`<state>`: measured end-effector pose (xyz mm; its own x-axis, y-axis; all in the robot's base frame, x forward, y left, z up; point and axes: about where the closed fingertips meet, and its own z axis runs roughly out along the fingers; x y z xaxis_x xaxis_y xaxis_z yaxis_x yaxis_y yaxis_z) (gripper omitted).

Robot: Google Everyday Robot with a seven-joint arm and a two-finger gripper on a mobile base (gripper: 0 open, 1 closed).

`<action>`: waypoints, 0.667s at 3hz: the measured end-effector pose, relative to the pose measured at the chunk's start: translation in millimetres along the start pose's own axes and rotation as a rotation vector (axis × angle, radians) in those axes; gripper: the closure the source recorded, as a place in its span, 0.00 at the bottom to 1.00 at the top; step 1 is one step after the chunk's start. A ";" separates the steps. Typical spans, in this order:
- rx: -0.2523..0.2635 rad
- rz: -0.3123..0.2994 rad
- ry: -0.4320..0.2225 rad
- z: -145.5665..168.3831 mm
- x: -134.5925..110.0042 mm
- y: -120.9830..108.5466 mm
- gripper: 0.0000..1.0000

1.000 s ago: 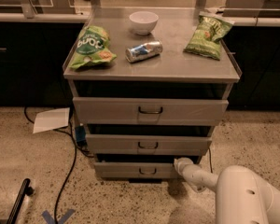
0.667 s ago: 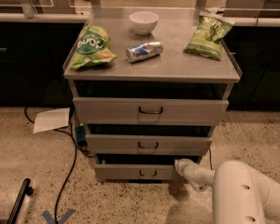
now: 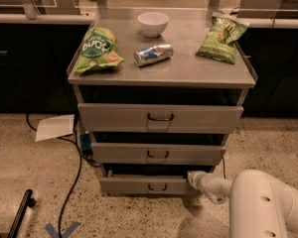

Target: Open bottom drawer

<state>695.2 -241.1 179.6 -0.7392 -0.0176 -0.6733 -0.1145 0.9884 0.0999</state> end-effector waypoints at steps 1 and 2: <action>-0.071 0.083 0.098 -16.5 25.2 3.0 1.00; -0.118 0.135 0.158 -31.9 39.1 6.8 1.00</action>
Offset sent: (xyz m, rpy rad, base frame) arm -0.0753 -0.0013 0.0039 0.2285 0.2538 -0.0087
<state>644.3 -239.9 177.3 -0.8466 0.0808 -0.5261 -0.0776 0.9591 0.2722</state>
